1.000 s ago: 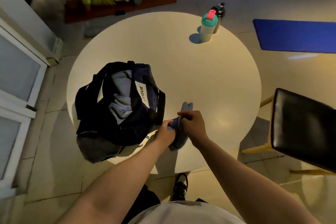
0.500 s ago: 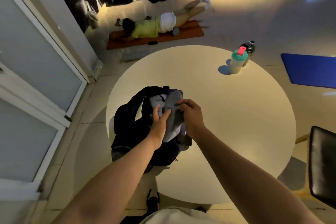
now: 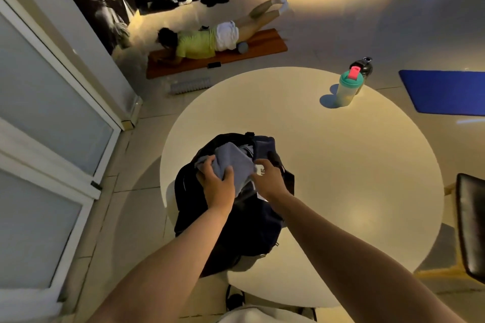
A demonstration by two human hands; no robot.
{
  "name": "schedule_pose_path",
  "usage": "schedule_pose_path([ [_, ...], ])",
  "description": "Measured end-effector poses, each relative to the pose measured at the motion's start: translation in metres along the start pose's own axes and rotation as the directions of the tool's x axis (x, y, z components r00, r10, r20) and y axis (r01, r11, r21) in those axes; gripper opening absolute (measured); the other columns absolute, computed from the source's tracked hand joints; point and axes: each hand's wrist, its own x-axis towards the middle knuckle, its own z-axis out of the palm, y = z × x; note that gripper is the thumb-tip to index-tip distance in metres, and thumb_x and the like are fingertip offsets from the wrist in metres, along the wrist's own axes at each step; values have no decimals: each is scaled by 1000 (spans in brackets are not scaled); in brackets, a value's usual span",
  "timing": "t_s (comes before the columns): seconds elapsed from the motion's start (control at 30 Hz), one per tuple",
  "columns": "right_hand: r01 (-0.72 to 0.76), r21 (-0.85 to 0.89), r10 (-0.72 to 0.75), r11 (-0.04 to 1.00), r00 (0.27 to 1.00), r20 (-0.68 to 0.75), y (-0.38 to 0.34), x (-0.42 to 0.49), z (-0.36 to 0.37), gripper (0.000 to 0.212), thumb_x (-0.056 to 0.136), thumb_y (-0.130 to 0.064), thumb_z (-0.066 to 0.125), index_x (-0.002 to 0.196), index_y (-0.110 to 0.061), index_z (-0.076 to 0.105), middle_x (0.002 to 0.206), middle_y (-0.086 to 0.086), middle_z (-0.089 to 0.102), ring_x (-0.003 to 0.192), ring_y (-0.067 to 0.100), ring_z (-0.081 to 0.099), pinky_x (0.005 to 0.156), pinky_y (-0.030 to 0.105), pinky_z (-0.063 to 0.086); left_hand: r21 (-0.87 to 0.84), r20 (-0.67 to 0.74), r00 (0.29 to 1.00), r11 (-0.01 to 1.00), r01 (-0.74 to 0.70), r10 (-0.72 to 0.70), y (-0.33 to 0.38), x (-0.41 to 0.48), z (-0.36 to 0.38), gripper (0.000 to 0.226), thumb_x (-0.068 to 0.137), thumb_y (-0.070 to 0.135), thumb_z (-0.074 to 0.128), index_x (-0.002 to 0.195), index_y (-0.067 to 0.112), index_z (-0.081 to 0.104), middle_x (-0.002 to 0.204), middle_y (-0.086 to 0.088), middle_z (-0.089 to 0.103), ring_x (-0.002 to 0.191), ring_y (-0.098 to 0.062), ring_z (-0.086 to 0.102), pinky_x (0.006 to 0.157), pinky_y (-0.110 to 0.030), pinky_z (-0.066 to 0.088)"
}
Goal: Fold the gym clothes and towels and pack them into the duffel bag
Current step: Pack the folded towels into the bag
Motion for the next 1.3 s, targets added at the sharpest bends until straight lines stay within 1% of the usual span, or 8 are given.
schedule_pose_path([
  [0.13,-7,-340,56,941,989,133,14,6,13,30,92,-31,61,122,-35,62,129,10,61,116,32,57,97,43,51,65,127,983,990,125,-133,-20,6,5,58,93,23,66,144,23,38,149,-19,25,121,-39,49,91,-44,52],
  [0.3,-3,-349,28,937,997,67,32,7,24,34,88,-22,69,118,-35,62,132,4,58,123,30,52,102,44,47,315,342,931,949,9,-123,-31,3,4,82,86,42,73,152,29,26,159,-19,12,141,-40,30,107,-44,40],
  [0.4,0,-289,9,957,1000,28,27,1,25,43,87,-13,70,124,-33,58,132,6,58,122,29,53,100,44,50,530,299,954,825,-197,36,-41,-1,0,104,77,66,72,158,35,13,163,-22,-19,152,-38,-14,124,-54,4],
  [0.53,-13,-357,16,934,1000,7,31,-5,24,57,92,-14,65,141,-34,44,138,8,46,132,32,37,106,46,41,619,357,844,575,-535,401,-47,-4,-5,102,77,64,72,159,34,19,166,-18,-17,152,-38,-18,119,-56,-11],
  [0.63,-18,-397,20,917,1000,1,32,-8,26,61,93,-16,62,145,-38,37,139,11,45,132,35,38,106,50,40,693,522,802,404,-597,291,-48,-3,-7,96,86,62,62,160,32,8,167,-11,-16,152,-35,-20,118,-61,-16],
  [0.8,1,-505,20,863,999,35,29,-11,28,69,95,-25,60,151,-40,22,143,9,46,136,35,40,108,56,29,563,404,903,740,-369,144,-58,2,-9,66,94,45,62,152,28,35,155,1,42,142,-23,38,120,-49,19],
  [0.93,40,-369,-29,928,999,35,31,-10,29,51,99,-19,51,144,-34,33,137,8,57,126,36,54,106,59,41,295,309,942,928,-227,132,-49,13,-19,35,98,32,59,131,24,56,116,-4,68,106,-27,65,87,-40,54],
  [1.3,254,-398,-245,882,967,74,29,-11,34,41,94,-11,52,127,-33,59,123,1,62,119,29,51,101,46,36,92,390,920,996,17,-51,-50,12,-14,41,102,41,52,141,25,52,123,0,66,113,-16,63,96,-33,53],
])
